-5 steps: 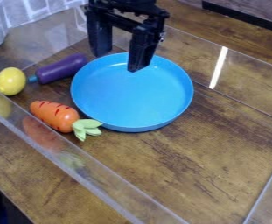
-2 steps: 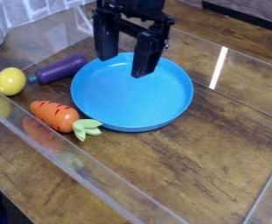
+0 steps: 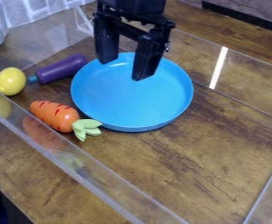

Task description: Remove the carrot from inside the blue tray and put it on the table

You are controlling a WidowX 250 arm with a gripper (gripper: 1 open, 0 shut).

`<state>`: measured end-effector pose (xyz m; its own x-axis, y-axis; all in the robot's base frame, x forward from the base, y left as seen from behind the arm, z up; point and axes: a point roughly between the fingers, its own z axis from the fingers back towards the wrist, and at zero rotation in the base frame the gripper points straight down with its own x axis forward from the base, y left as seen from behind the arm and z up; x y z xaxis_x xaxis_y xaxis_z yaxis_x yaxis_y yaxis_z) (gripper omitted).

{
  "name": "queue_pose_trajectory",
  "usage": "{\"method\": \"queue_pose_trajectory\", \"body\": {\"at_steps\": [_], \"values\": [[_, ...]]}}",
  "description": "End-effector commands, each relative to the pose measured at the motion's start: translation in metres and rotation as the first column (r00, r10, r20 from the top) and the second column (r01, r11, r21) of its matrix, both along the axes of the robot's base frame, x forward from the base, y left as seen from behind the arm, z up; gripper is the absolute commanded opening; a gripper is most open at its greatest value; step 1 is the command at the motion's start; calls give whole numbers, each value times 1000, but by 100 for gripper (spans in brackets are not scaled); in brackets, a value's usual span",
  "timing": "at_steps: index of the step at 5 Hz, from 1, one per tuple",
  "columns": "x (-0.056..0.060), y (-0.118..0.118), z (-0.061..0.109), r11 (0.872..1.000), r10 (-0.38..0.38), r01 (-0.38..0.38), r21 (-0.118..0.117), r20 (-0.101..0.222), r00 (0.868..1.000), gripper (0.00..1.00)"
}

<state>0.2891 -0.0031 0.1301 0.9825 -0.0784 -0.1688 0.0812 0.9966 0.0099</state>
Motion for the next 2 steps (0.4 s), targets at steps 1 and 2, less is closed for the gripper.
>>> {"method": "queue_pose_trajectory", "body": {"at_steps": [1,2], "values": [[1,4,22,1000,18,-18,-3,69,997,100],[0,7,27,999,34,-34,-5,73,997,100]]}}
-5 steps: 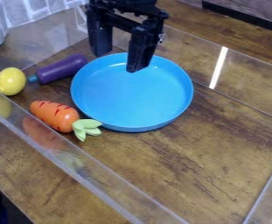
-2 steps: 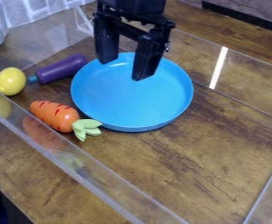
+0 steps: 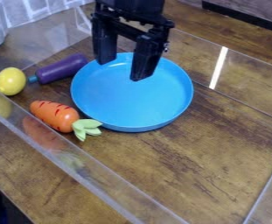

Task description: Remove the carrot from inside the blue tray and put it on the table

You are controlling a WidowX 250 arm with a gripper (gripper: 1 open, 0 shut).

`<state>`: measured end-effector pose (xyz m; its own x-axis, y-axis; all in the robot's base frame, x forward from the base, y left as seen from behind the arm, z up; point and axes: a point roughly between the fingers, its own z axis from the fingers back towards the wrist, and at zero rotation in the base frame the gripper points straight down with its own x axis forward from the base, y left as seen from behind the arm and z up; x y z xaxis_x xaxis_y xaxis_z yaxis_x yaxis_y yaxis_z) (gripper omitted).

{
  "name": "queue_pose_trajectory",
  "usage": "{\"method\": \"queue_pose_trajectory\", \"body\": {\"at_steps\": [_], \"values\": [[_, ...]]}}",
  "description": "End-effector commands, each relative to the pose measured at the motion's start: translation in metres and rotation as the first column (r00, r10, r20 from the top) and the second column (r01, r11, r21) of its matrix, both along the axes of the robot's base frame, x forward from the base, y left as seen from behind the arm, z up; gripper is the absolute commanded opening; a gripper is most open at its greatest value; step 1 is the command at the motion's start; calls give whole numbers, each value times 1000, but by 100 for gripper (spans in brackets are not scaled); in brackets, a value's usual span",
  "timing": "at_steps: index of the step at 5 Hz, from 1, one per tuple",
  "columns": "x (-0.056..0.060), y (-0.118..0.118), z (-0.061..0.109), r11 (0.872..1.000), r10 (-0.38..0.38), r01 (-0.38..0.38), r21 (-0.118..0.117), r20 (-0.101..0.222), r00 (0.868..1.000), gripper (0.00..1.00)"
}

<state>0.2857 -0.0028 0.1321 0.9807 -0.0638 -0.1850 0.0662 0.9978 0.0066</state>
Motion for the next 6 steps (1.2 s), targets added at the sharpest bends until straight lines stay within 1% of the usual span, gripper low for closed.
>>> {"method": "queue_pose_trajectory", "body": {"at_steps": [1,2,3,6], "values": [[4,9,28,999,33,-33,-3,94,995,100],[4,10,31,999,42,-42,-2,97,994,100],[6,7,30,1000,30,-30,-1,95,995,100],[0,16,15,998,63,-63,-11,63,996,100]]}}
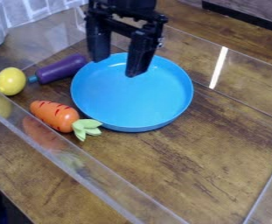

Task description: Remove the carrot from inside the blue tray and put it on the table

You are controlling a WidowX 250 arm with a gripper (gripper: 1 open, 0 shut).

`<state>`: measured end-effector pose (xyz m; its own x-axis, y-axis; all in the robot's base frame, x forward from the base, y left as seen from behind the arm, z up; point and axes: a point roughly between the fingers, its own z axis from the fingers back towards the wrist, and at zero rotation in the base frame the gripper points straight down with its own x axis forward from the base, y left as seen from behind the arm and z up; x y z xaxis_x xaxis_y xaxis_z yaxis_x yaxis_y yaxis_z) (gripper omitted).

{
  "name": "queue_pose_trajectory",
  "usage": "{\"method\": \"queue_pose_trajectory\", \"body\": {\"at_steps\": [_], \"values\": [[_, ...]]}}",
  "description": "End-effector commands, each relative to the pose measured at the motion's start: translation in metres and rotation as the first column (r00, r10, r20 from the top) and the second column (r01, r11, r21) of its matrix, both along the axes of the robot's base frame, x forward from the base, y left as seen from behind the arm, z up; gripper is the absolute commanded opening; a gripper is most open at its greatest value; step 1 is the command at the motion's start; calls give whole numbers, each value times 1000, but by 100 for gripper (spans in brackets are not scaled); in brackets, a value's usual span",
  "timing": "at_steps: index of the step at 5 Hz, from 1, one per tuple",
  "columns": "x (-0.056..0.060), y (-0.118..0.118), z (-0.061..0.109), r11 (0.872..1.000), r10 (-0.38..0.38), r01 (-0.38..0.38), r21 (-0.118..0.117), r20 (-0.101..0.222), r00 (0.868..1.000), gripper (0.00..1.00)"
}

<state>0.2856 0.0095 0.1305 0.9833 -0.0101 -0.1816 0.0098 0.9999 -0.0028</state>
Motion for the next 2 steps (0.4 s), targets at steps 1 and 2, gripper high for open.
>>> {"method": "queue_pose_trajectory", "body": {"at_steps": [1,2], "values": [[-3,9,11,1000,23,-23,-1,53,998,100],[-5,14,6,1000,10,-10,-4,47,999,100]]}}
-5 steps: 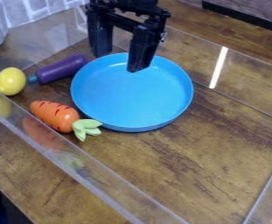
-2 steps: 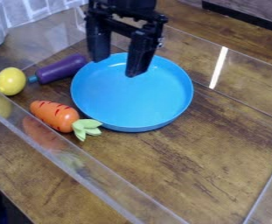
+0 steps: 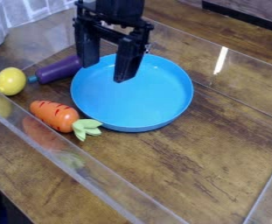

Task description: Remove the carrot from inside the blue tray and put it on the table

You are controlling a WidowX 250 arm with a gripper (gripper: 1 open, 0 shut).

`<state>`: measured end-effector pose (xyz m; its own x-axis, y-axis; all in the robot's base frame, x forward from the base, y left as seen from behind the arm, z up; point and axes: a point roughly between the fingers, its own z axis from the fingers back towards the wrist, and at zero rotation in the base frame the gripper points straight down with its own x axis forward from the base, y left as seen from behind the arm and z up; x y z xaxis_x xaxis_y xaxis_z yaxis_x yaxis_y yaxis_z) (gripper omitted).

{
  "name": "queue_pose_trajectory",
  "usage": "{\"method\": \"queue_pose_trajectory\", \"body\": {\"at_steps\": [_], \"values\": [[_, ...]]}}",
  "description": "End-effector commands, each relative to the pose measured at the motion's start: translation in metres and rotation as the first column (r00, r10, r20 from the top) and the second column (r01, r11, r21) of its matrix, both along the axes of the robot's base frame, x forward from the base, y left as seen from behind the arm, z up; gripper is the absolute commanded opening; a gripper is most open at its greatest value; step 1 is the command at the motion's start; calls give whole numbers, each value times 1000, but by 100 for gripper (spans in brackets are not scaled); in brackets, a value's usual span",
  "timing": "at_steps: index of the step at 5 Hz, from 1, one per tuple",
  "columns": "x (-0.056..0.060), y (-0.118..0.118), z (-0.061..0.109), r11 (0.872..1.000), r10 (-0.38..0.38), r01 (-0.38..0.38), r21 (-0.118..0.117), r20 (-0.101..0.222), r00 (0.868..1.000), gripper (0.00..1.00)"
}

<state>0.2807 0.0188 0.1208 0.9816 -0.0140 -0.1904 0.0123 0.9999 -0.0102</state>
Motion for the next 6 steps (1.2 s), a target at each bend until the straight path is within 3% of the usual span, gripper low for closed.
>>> {"method": "queue_pose_trajectory", "body": {"at_steps": [1,6], "values": [[-1,8,10,1000,-5,5,-1,49,999,100],[-4,20,-13,997,-76,76,-16,13,997,100]]}}
